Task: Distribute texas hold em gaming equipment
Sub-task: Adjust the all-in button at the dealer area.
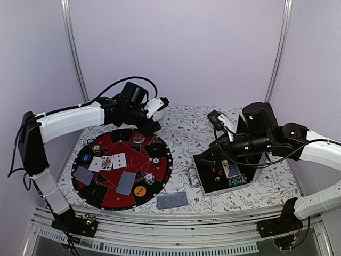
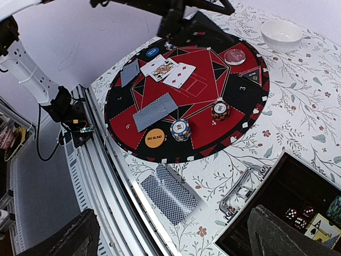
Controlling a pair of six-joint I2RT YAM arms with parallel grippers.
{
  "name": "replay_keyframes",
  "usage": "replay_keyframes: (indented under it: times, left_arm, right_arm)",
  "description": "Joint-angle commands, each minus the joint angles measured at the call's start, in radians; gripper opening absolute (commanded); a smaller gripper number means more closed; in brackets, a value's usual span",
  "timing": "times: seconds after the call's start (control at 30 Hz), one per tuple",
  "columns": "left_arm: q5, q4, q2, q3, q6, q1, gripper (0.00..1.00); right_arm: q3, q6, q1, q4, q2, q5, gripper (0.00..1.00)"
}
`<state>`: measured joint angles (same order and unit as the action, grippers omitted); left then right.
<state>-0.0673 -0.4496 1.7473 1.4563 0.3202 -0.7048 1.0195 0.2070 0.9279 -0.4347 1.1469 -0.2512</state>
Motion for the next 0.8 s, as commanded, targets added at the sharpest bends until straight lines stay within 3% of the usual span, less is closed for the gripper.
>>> replay_keyframes:
  times: [0.0,0.23,0.33,0.43,0.53,0.77]
  left_arm:
    - [0.062,-0.02,-0.103,-0.134,-0.047,-0.084,0.67]
    - [0.065,-0.015,-0.252,-0.249,-0.099,-0.188,0.67]
    - [0.045,0.012,-0.264,-0.262,-0.125,-0.154,0.78]
    - [0.076,-0.031,-0.166,-0.18,-0.173,-0.046,0.79]
    - [0.084,-0.089,-0.014,-0.045,-0.212,0.036,0.97]
    - [0.062,-0.16,0.328,0.234,-0.262,0.093,0.98]
  right_arm:
    - [-0.024,0.019,-0.006,0.028,-0.039,0.026,0.99]
    - [-0.02,0.017,-0.007,0.041,-0.024,0.014,0.99]
    - [-0.019,0.016,-0.007,0.047,-0.015,0.009,0.99]
    - [-0.017,0.018,-0.006,0.054,-0.009,-0.003,0.99]
    - [-0.02,0.024,-0.007,0.056,-0.011,-0.003,0.99]
    - [-0.04,0.034,-0.006,0.061,-0.021,0.009,0.99]
